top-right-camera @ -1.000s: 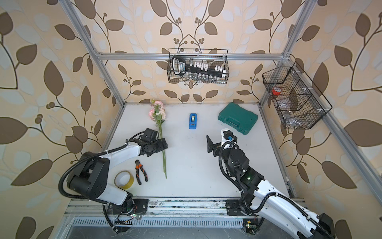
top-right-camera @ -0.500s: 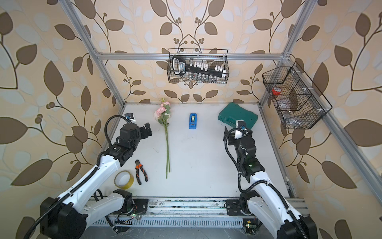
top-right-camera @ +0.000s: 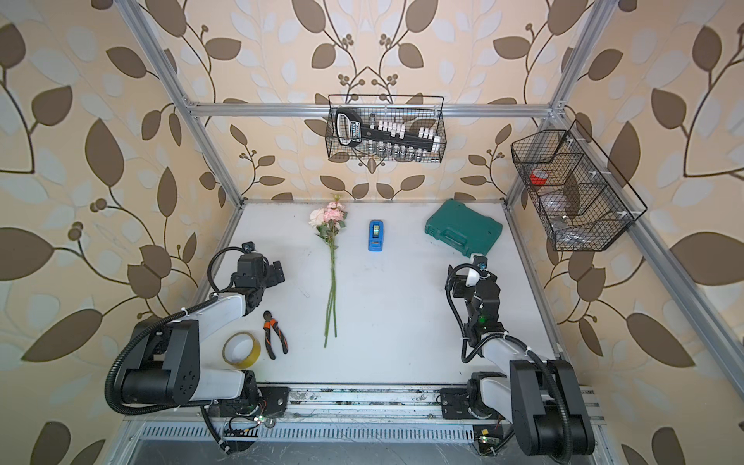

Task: Wrap bouquets with tape
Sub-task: Reset both arms

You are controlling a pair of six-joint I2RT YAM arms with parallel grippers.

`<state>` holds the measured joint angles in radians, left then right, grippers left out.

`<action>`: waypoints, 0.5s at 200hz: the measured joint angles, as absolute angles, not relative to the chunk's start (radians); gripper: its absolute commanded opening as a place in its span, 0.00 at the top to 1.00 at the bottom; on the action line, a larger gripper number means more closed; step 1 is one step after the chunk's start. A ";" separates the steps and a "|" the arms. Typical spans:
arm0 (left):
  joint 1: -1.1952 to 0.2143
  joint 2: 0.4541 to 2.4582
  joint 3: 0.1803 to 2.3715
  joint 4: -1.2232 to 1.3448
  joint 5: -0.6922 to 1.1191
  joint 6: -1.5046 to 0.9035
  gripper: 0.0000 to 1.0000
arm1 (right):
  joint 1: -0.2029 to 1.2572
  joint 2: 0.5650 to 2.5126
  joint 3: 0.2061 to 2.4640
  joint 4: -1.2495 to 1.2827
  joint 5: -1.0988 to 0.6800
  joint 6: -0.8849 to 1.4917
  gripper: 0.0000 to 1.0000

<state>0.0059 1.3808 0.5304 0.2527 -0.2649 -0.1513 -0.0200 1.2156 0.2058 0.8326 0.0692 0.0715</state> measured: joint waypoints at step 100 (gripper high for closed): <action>0.007 1.521 0.386 0.654 -0.040 -0.048 0.01 | -0.028 1.503 0.223 1.089 0.026 0.060 0.00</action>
<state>0.0067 1.5211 0.3859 0.6540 -0.0402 -0.0483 -0.0284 1.5028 0.2234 1.0893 0.0257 0.0597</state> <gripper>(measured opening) 0.989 0.992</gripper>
